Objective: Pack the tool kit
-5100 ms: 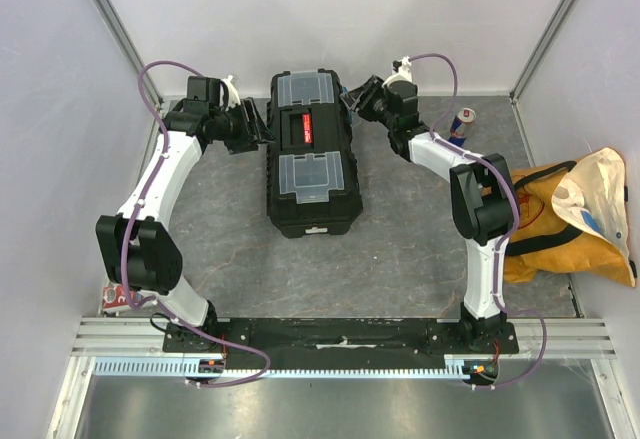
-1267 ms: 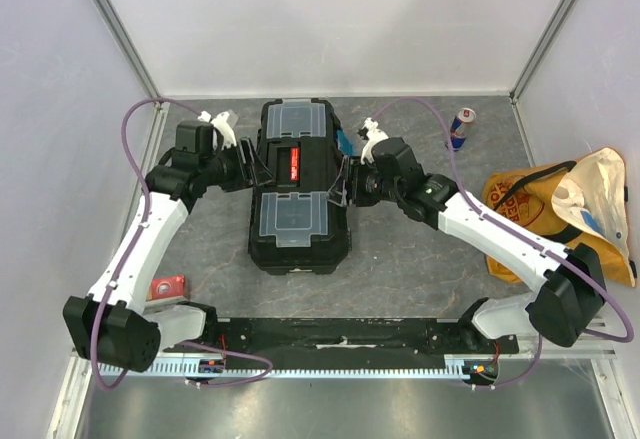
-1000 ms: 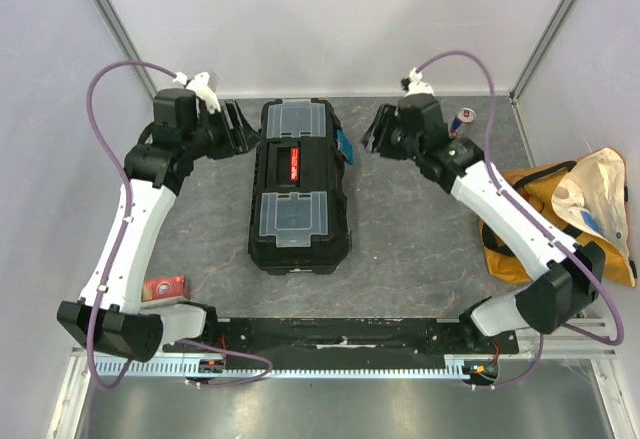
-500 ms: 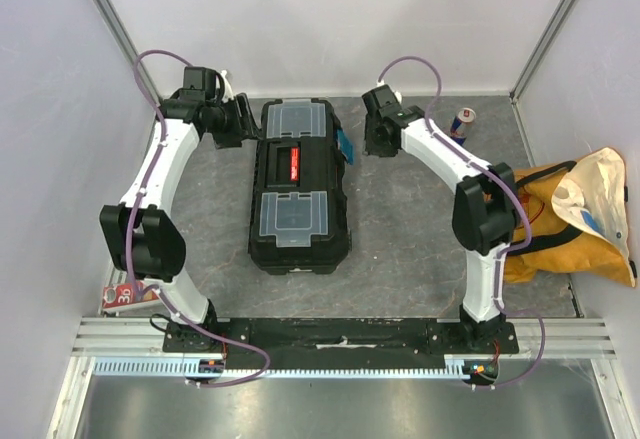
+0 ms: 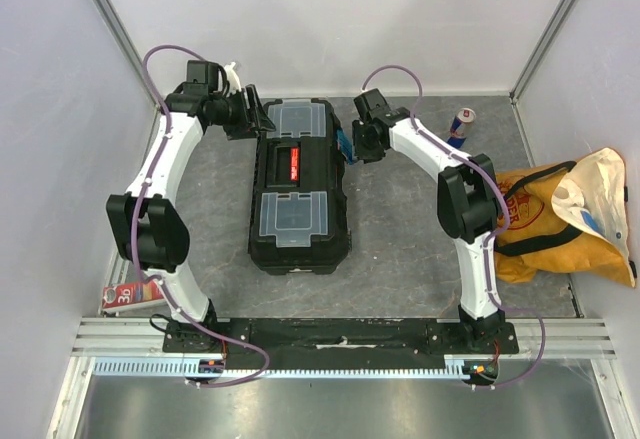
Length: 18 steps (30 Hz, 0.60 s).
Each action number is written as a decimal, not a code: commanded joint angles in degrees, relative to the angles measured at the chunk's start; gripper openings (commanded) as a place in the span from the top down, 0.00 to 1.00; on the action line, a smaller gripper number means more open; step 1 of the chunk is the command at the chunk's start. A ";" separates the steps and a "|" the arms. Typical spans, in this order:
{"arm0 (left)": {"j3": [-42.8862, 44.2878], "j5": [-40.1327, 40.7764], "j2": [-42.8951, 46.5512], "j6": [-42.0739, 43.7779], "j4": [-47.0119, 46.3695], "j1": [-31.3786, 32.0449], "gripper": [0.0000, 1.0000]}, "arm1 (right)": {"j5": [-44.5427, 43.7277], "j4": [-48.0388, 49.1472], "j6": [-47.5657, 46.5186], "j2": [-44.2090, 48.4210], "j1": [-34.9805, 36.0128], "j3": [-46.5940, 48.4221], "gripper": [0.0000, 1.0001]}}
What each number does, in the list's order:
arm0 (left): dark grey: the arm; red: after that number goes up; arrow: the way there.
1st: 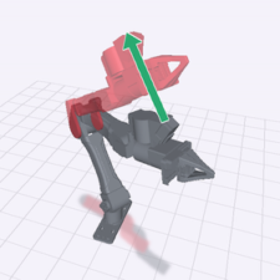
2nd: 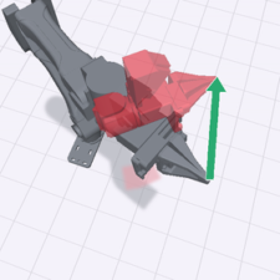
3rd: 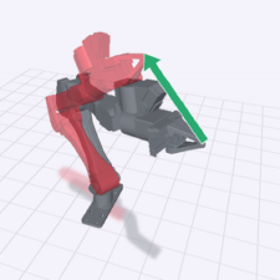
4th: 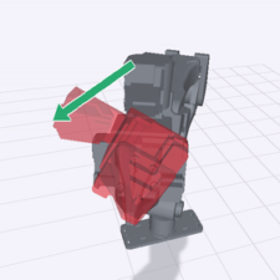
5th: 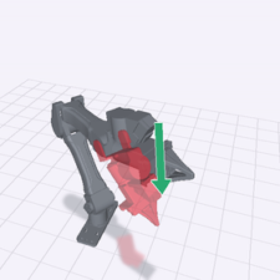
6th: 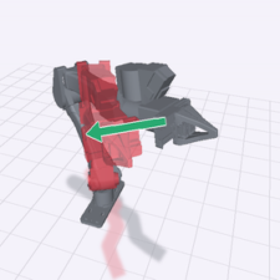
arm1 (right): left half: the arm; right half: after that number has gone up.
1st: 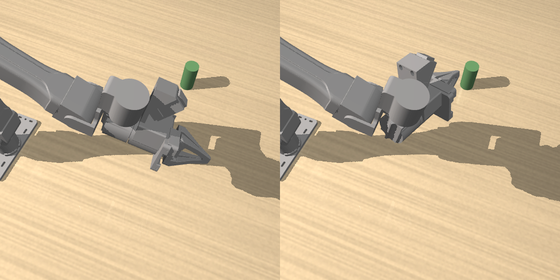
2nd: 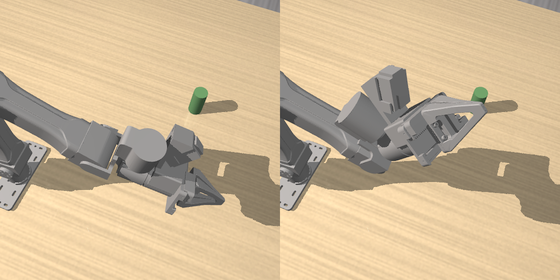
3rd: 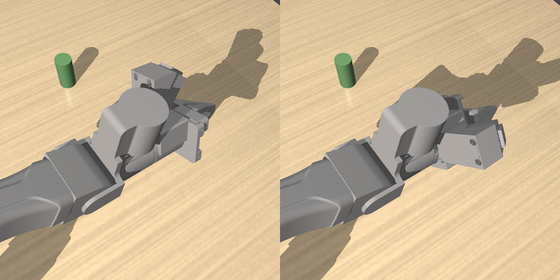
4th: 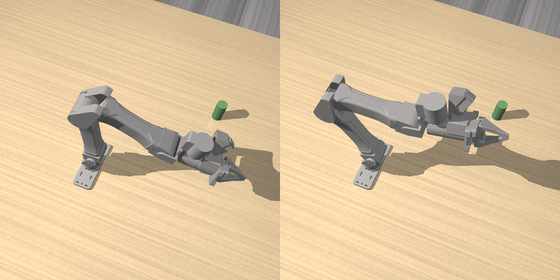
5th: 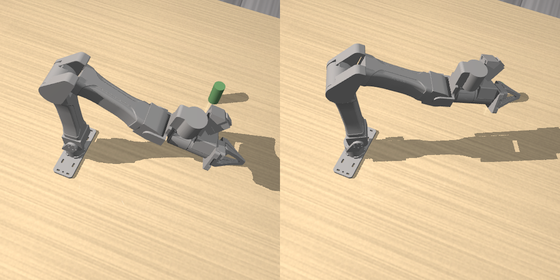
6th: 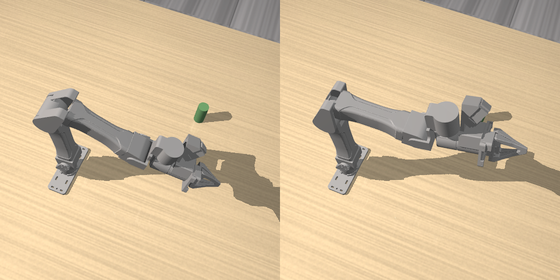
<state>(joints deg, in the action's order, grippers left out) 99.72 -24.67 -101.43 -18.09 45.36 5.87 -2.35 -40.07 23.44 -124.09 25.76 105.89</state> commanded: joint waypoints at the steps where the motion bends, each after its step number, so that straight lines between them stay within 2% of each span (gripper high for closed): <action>1: 2.76 -7.93 -3.15 -2.21 -5.46 0.19 0.34 | 2.17 3.68 -2.52 -2.02 0.17 2.48 0.63; 5: 2.67 -12.16 -5.35 -2.22 -4.06 0.20 0.34 | 5.95 5.53 -4.19 -3.43 0.17 3.01 0.69; 8: 2.32 -12.95 -6.24 -1.43 -2.12 0.11 0.39 | 8.84 8.25 -5.42 -4.05 0.26 2.83 0.73; 12: 1.44 -17.07 -7.29 -1.78 -1.42 0.19 0.52 | 12.27 11.07 -6.74 -5.19 0.52 3.27 0.77; 18: -0.40 -21.21 -8.70 -1.60 -0.63 0.37 0.59 | 15.79 11.86 -8.58 -7.74 2.10 6.08 0.81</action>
<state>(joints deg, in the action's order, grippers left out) 100.49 -35.62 -106.98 -18.74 43.33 3.14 5.32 -34.39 16.80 -129.99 24.86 108.05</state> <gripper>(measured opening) 0.444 0.199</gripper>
